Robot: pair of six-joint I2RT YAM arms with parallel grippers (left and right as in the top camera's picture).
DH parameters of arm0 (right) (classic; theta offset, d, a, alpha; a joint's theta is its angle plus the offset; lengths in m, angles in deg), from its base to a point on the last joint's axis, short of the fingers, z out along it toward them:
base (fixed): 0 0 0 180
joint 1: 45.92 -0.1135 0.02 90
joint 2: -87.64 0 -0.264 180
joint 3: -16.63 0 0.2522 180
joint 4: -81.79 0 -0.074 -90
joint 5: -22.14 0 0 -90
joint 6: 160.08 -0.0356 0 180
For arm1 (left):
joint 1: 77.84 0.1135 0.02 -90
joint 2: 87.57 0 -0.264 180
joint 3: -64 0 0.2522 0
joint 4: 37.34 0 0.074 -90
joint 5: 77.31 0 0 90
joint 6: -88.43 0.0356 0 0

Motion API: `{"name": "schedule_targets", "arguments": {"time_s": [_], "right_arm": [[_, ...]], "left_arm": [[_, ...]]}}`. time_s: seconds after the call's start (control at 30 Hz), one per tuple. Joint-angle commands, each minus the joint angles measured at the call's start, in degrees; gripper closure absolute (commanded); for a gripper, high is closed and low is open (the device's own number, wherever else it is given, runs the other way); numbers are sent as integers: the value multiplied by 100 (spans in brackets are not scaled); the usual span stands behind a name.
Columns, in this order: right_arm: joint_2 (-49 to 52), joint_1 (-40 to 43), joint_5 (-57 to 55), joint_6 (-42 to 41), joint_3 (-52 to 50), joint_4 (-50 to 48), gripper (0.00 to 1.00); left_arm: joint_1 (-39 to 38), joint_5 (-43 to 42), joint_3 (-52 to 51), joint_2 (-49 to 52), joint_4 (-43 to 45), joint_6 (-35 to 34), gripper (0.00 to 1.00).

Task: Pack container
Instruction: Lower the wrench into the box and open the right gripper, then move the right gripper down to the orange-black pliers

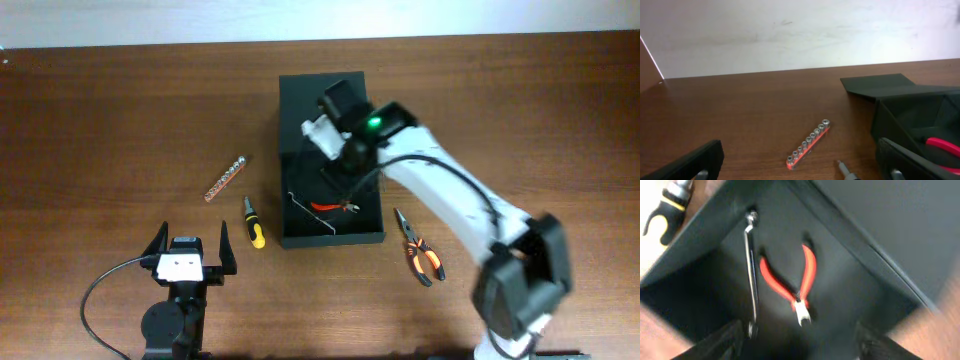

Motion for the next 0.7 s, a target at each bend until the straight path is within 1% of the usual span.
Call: {"name": "schedule_targets", "arguments": {"time_s": [0.0,0.1,0.23,0.3,0.43,0.53,0.67], "right_arm": [[-544,337,-192,-505,136,348,26],[-815,625,-195,-723,61,715,27],[-1255,859,-221,-879,-348,831,26],[-1510,894,-264,-955,-743,798,26],[-2061,894,-391,-1384,-1917,588,25],[-2352,894,-433,-1860,-2800,385,23],[-2402,894,-435,-2758,-3486,284,20]], "left_arm": [[-15,-46,-26,-42,-2,-13,1],[-15,-44,-28,-42,-2,-13,1],[-15,-46,-28,-42,-2,-13,1],[-15,-46,-28,-42,-2,-11,1],[-15,-46,-26,-42,-2,-11,1],[-15,-44,-28,-42,-2,-13,1],[-15,-46,-28,-42,-2,-11,1]]}}
